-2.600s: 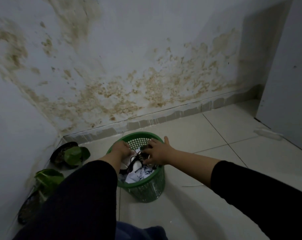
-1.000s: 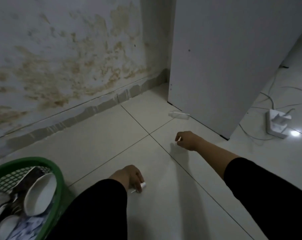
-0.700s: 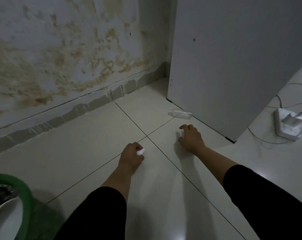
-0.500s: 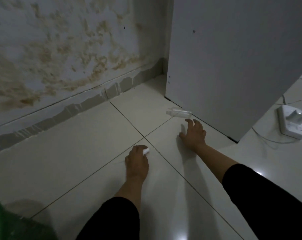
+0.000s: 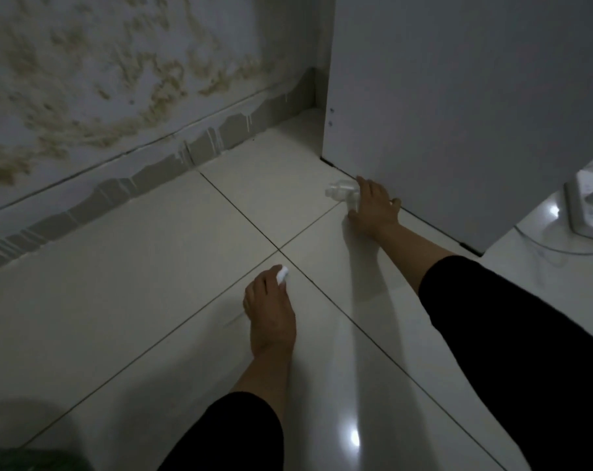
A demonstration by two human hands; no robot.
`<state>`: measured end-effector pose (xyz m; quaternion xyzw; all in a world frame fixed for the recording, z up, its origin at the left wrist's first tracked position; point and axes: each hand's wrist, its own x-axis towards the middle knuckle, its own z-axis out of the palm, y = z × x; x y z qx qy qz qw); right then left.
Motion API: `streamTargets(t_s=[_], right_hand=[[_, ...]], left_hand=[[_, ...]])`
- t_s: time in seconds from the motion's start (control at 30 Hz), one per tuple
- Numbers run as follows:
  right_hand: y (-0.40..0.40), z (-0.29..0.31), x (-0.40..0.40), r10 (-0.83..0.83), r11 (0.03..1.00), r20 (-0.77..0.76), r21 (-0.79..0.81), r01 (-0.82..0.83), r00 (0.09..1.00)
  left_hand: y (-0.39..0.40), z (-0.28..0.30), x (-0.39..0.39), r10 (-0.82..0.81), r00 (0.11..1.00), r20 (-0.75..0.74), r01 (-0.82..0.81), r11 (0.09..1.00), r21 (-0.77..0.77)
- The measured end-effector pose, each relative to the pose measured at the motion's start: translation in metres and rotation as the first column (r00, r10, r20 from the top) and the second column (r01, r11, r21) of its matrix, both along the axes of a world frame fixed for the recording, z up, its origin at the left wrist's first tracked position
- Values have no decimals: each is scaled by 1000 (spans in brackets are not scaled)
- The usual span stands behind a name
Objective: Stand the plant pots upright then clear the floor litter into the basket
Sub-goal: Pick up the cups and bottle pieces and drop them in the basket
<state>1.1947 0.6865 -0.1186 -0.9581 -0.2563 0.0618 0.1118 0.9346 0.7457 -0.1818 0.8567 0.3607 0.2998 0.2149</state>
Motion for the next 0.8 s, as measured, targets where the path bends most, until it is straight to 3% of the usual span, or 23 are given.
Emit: streamTargets(t_s=[0.17, 0.3, 0.47, 0.57, 0.67, 0.8], right_hand=[[-2, -8, -12, -23, 999, 188, 31, 18, 982], [-26, 4, -14, 43, 999, 109, -34, -39, 993], [-64, -1, -57, 47, 998, 131, -34, -43, 990], [-79, 6, -73, 122, 980, 149, -175, -96, 981], [-96, 20, -81, 130, 958, 34, -263, -116, 991], [-114, 39, -86, 81, 948, -292, -274, -164, 953]], left_hand=[[2, -3, 1, 16, 1000, -18, -16, 1000, 6], [1, 1, 0, 6, 1000, 19, -6, 1000, 2], [8, 0, -3, -67, 993, 92, 70, 997, -29], [14, -2, -1, -79, 986, 149, 89, 994, -61], [13, 6, 7, 12, 980, 201, 47, 958, -282], [-9, 47, 10, 282, 945, 166, -121, 772, -624]])
